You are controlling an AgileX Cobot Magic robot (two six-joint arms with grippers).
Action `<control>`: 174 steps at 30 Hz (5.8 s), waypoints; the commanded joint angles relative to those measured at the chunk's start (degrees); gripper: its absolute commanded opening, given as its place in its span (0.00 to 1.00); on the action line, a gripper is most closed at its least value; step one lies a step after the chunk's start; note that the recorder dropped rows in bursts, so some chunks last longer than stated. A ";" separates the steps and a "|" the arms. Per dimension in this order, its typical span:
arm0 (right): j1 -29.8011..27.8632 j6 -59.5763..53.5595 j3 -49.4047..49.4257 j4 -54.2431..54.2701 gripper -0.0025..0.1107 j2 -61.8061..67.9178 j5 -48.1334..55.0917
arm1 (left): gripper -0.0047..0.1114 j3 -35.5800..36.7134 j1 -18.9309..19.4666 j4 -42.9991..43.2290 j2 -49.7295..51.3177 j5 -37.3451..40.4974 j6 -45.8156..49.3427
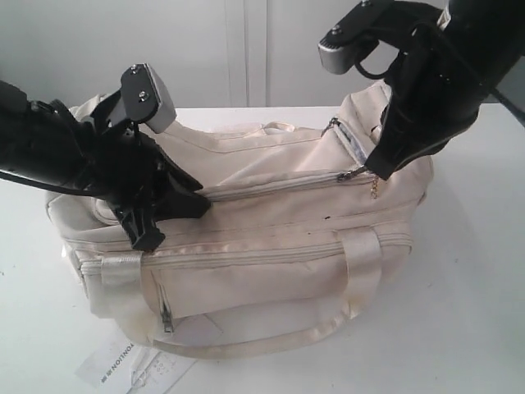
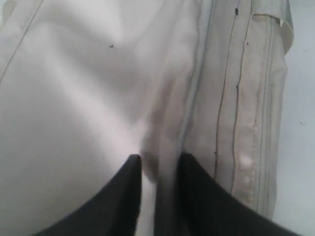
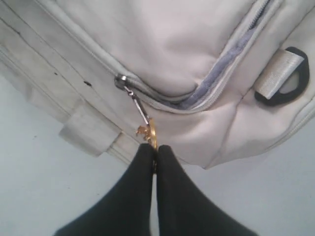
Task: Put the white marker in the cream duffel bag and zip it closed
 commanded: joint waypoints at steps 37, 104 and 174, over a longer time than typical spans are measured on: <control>-1.09 -5.58 0.09 0.55 0.02 -2.33 -3.56 | 0.59 -7.39 -11.93 -41.75 11.49 1.48 38.42; -5.10 -6.12 0.09 -5.36 0.02 0.71 -6.75 | 0.04 -7.39 -12.03 -30.30 11.45 0.06 21.70; -10.27 -11.42 0.09 5.72 0.02 1.02 -15.48 | 0.67 -7.39 -12.03 -29.65 8.94 0.40 19.50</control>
